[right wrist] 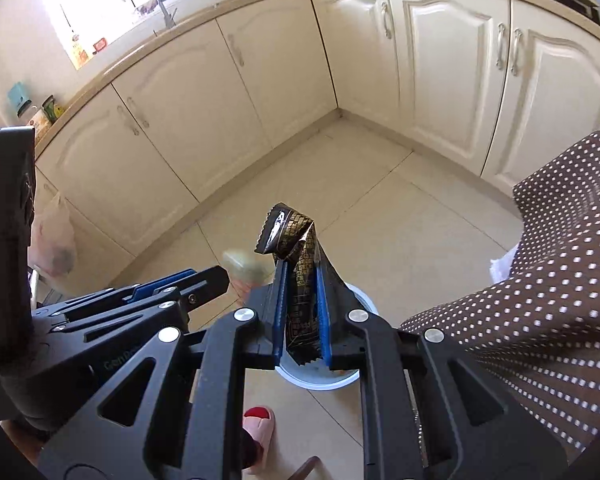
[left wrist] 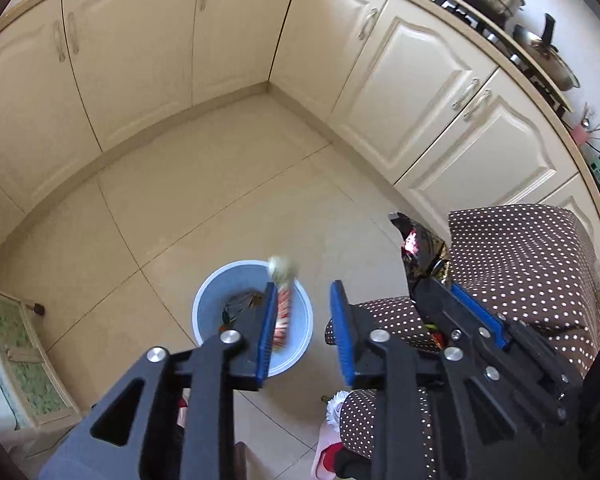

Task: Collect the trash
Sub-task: 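Carry the snack bar and black wrapper over the blue bin and open both tools, then move both open tools back over the table toward the clear bag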

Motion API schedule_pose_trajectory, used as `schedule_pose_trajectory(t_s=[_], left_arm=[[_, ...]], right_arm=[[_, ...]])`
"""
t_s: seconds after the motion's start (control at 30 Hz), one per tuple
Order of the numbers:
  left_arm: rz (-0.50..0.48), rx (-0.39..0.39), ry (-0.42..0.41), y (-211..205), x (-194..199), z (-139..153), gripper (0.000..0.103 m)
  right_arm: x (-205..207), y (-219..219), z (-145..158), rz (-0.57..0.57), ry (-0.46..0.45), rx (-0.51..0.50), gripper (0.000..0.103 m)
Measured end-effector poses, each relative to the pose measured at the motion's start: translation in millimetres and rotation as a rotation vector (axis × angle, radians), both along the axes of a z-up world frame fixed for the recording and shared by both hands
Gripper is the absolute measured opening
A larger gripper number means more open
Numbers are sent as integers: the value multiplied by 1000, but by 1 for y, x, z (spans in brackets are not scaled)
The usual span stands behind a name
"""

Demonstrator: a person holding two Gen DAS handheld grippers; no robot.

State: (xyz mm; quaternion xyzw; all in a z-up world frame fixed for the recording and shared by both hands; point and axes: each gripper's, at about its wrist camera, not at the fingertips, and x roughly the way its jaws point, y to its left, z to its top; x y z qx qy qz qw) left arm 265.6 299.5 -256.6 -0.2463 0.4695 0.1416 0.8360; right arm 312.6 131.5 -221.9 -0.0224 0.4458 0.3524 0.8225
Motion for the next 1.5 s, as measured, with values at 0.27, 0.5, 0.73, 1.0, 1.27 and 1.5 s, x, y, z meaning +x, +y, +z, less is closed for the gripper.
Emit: schedule_pose_trajectory(t_s=[0.27, 0.5, 0.73, 1.0, 1.27, 1.5], left_arm=[[18, 0, 25, 13, 1, -12, 31], [39, 5, 27, 16, 3, -13, 31], [64, 17, 23, 21, -6, -9, 31], [82, 19, 11, 28, -11, -2, 31], [61, 35, -11, 19, -15, 14, 31], [-24, 65, -87, -24, -7, 54, 31]], right_arm=[[5, 12, -16, 11, 35, -15, 14], [10, 9, -21, 15, 52, -10, 14], [7, 20, -22, 34, 60, 11, 16], [7, 26, -18, 33, 59, 40, 16], [4, 9, -1, 4, 27, 52, 16], [2, -45, 46, -88, -86, 69, 17]])
